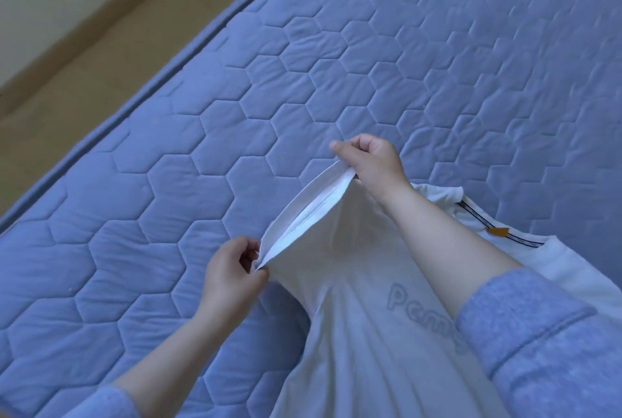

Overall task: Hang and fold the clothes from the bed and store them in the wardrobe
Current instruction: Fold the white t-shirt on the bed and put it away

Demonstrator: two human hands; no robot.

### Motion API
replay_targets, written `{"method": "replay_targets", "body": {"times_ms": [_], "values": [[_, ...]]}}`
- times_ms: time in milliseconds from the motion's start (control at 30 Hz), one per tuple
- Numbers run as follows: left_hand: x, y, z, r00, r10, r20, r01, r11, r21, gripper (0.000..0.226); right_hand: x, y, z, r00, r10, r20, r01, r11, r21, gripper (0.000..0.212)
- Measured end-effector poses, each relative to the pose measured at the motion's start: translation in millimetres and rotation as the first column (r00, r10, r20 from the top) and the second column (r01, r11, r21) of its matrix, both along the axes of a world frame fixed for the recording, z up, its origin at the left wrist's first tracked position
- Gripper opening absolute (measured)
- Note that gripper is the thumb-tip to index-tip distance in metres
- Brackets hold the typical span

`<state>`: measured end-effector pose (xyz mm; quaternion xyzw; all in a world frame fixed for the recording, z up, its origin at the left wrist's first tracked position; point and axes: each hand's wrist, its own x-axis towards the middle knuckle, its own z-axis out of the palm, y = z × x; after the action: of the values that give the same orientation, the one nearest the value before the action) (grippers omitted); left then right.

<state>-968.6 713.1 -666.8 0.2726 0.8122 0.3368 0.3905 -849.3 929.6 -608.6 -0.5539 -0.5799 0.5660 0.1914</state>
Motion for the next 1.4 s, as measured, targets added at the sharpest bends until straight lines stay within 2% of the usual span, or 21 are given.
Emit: {"method": "replay_targets", "body": {"times_ms": [67, 233, 400, 533, 667, 833, 900, 967, 1033, 1133, 1200, 1300, 1400], "values": [[10, -3, 11, 0.998, -0.020, -0.062, 0.024, 0.998, 0.059, 0.030, 15, -2, 6, 1.000, -0.013, 0.019, 0.013, 1.000, 0.023, 0.018], [39, -12, 38, 0.985, -0.118, -0.124, 0.143, 0.965, 0.220, 0.043, 60, -10, 17, 0.996, -0.079, -0.036, 0.080, 0.996, 0.025, 0.031], [74, -20, 51, 0.904, -0.323, -0.279, 0.400, 0.870, 0.289, 0.043, 118, -21, 17, 0.984, -0.171, -0.044, 0.172, 0.985, 0.022, 0.034], [104, -22, 48, 0.817, -0.503, -0.283, 0.572, 0.773, 0.274, 0.036, 163, -32, 5, 0.965, -0.261, -0.002, 0.261, 0.965, -0.029, 0.031], [129, -24, 30, 0.726, -0.639, -0.252, 0.687, 0.685, 0.244, 0.026, 202, -46, -22, 0.935, -0.331, 0.127, 0.339, 0.939, -0.051, 0.035], [143, -21, 7, 0.602, -0.771, -0.207, 0.788, 0.615, -0.001, 0.024, 224, -63, -57, 0.880, -0.390, 0.273, 0.422, 0.904, -0.068, 0.036], [144, -20, 5, 0.666, -0.716, -0.209, 0.737, 0.675, 0.036, 0.021, 220, -69, -68, 0.861, -0.376, 0.342, 0.422, 0.904, -0.069, 0.033], [139, -20, 2, 0.742, -0.589, -0.320, 0.641, 0.764, 0.079, 0.015, 213, -73, -76, 0.851, -0.296, 0.434, 0.343, 0.939, -0.032, 0.035], [134, -19, -4, 0.765, -0.515, -0.386, 0.573, 0.818, 0.045, 0.017, 209, -73, -81, 0.820, -0.282, 0.498, 0.293, 0.954, 0.059, 0.028], [126, -20, -13, 0.688, -0.637, -0.348, 0.647, 0.755, -0.104, 0.020, 212, -68, -82, 0.751, -0.425, 0.506, 0.404, 0.901, 0.158, 0.019], [126, -18, -15, 0.642, -0.687, -0.341, 0.686, 0.713, -0.143, 0.023, 216, -66, -81, 0.738, -0.465, 0.489, 0.448, 0.880, 0.162, 0.020], [135, -5, -7, 0.673, -0.646, -0.359, 0.651, 0.748, -0.126, 0.020, 225, -71, -74, 0.786, -0.397, 0.474, 0.384, 0.914, 0.128, 0.028], [151, 11, 7, 0.676, -0.639, -0.367, 0.667, 0.742, -0.065, 0.018, 246, -79, -60, 0.802, -0.424, 0.421, 0.388, 0.906, 0.173, 0.029]]}}
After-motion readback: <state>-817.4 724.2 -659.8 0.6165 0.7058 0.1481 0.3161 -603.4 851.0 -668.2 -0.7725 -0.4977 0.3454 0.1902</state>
